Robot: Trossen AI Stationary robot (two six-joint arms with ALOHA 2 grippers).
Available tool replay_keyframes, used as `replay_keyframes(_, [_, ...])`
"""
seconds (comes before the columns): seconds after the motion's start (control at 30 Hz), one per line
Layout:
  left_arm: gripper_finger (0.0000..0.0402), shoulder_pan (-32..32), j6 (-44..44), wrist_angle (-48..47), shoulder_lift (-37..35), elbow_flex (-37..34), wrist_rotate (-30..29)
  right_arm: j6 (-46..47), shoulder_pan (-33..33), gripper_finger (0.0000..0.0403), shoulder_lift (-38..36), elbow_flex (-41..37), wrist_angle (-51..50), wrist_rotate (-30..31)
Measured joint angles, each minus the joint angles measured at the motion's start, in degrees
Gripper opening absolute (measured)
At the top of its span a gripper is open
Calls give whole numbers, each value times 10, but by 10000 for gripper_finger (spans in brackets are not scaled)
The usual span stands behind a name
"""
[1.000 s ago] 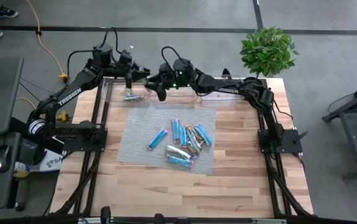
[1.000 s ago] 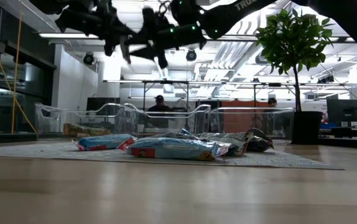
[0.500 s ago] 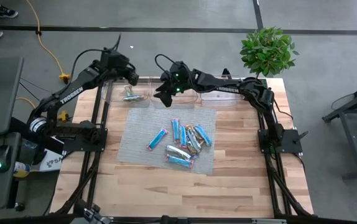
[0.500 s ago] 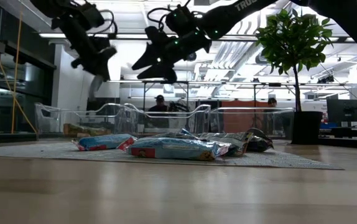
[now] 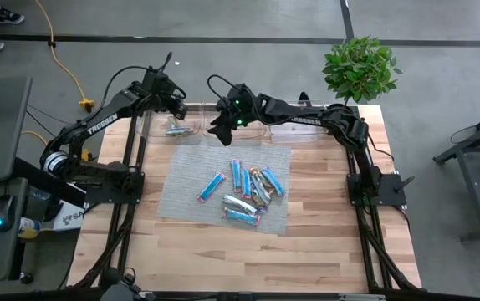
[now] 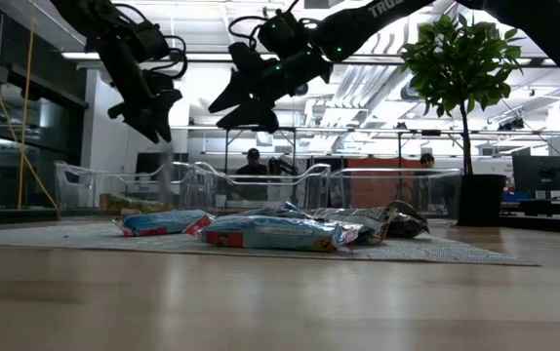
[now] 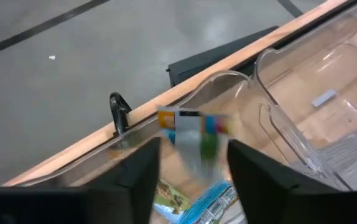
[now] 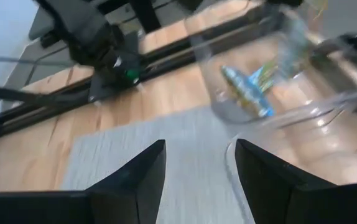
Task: Pick and place Granola Bars by type
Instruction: Put the yellow granola bar into the left transparent bin, then put the blue granola bar into the middle transparent bin
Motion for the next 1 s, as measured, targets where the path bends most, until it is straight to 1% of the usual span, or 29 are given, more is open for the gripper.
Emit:
replay_keyframes(0.17, [294,0,-9,-12,0,0,1,-10,6,179,0,0,-69,-86])
replay_keyframes(0.23, [327,0,-11,-15,0,0,1,-27,16,179,-1,0,-102,-121])
replay_keyframes(0.33, [360,1,-4,-15,-2,0,24,-68,45,179,-9,0,-152,-161])
replay_keyframes(0.4, [369,1,9,-14,-8,0,58,-96,68,179,-20,0,-202,-167])
replay_keyframes(0.47, [370,0,19,-14,-17,0,93,-122,92,179,-30,1,-257,-153])
replay_keyframes(0.5, [369,0,23,-13,-22,0,113,-130,105,179,-34,1,-286,-135])
replay_keyframes(0.6, [365,0,38,-13,-38,0,173,-121,145,179,-36,1,-363,-48])
replay_keyframes(0.67, [361,0,50,-12,-51,0,227,-89,169,179,-36,-4,-401,15])
replay_keyframes(0.7, [359,0,54,-10,-56,0,262,-67,180,179,-36,-12,-400,39])
replay_keyframes(0.77, [358,0,61,-9,-64,0,351,-10,198,179,-36,-32,-387,77])
replay_keyframes(0.83, [358,0,62,-10,-70,0,429,47,213,179,-35,-46,-377,96])
replay_keyframes(0.9, [357,0,61,-11,-75,0,483,91,226,179,-36,-61,-348,105])
replay_keyframes(1.0, [357,0,59,-12,-78,0,526,131,241,179,-36,-82,-311,106])
